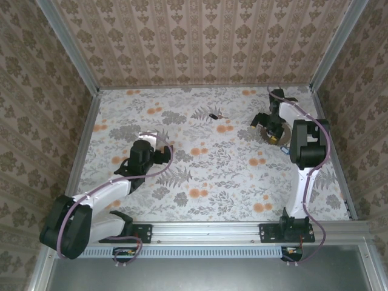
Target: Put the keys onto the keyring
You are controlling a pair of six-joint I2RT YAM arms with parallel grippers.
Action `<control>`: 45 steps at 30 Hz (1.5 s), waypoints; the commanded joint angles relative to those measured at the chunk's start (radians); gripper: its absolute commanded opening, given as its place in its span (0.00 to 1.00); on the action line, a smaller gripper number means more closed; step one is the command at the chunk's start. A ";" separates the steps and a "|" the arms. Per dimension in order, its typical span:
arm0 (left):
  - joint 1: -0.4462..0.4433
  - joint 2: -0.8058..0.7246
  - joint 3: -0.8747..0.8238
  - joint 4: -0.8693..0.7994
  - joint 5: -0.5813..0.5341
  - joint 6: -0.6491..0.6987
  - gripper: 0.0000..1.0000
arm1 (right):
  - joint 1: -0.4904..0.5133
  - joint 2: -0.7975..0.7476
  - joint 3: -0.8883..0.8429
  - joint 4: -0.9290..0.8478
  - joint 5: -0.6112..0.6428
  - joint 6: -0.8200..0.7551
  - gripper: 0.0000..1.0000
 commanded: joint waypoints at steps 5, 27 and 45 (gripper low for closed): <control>-0.004 -0.034 0.003 -0.012 -0.037 -0.005 1.00 | 0.164 -0.045 -0.138 -0.147 -0.097 -0.043 0.94; 0.012 -0.083 -0.046 0.006 -0.086 -0.047 1.00 | 0.799 -0.255 -0.190 -0.183 -0.330 -0.189 0.96; 0.028 -0.323 -0.023 -0.223 -0.071 -0.146 1.00 | 0.591 -0.407 -0.591 0.159 -0.292 -0.057 0.51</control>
